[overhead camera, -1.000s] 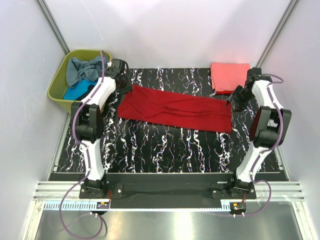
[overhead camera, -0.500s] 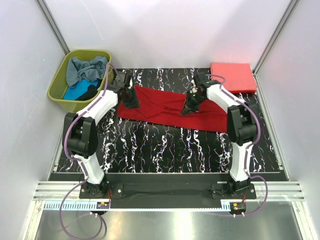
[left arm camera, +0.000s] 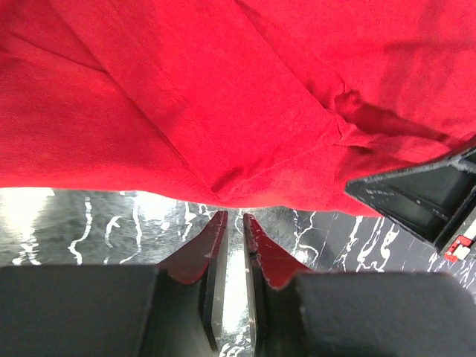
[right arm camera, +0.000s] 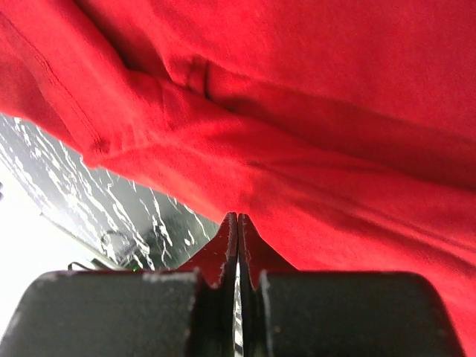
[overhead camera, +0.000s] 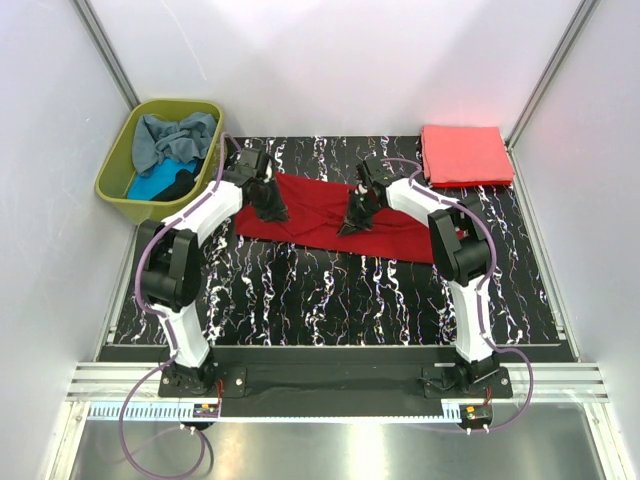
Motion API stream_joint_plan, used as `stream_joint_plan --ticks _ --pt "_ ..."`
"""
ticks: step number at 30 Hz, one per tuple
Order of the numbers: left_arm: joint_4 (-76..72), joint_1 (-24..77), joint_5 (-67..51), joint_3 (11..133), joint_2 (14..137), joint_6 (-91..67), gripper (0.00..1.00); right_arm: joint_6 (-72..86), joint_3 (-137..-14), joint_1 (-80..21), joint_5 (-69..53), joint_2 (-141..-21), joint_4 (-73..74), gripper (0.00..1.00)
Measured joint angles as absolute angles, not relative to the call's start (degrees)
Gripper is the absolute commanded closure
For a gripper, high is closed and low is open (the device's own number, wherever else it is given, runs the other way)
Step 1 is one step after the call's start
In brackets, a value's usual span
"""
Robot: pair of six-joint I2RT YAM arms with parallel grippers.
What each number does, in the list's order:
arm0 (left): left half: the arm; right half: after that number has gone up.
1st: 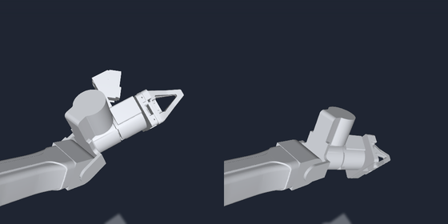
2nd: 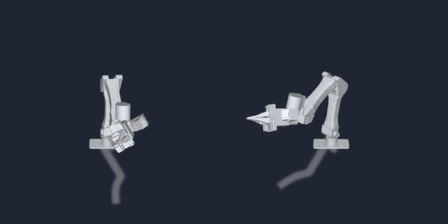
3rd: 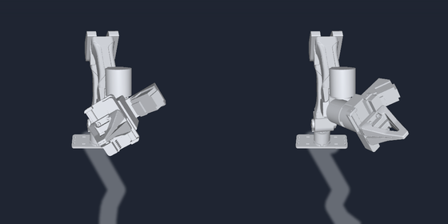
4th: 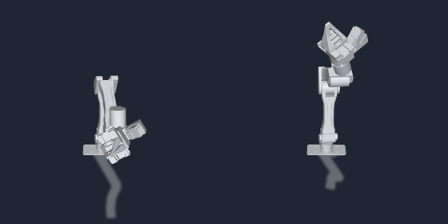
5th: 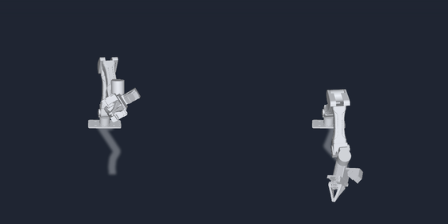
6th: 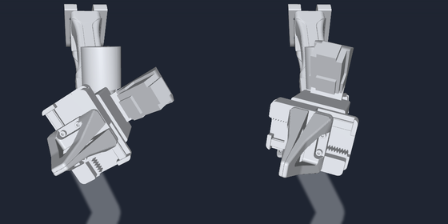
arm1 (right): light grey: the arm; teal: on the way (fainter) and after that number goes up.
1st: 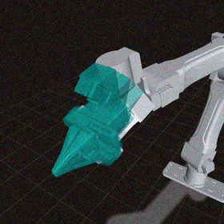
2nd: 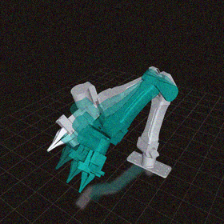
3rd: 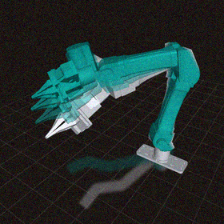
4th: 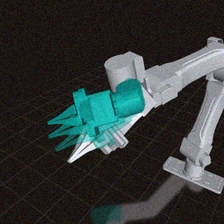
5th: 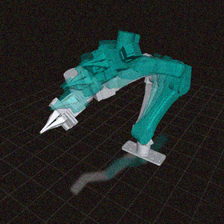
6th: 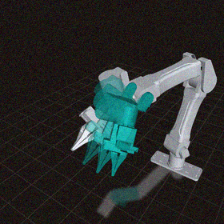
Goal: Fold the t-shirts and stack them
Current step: Fold the tshirt
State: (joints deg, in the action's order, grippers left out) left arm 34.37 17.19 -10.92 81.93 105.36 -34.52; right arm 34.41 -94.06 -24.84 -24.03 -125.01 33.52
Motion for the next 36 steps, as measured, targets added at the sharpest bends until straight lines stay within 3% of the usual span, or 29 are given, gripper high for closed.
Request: stream_joint_plan --ticks 36 --pt "34.2 20.8 -14.2 82.5 107.1 -36.3 0.80 35.1 -103.7 -21.9 -17.7 -133.0 29.2 0.98"
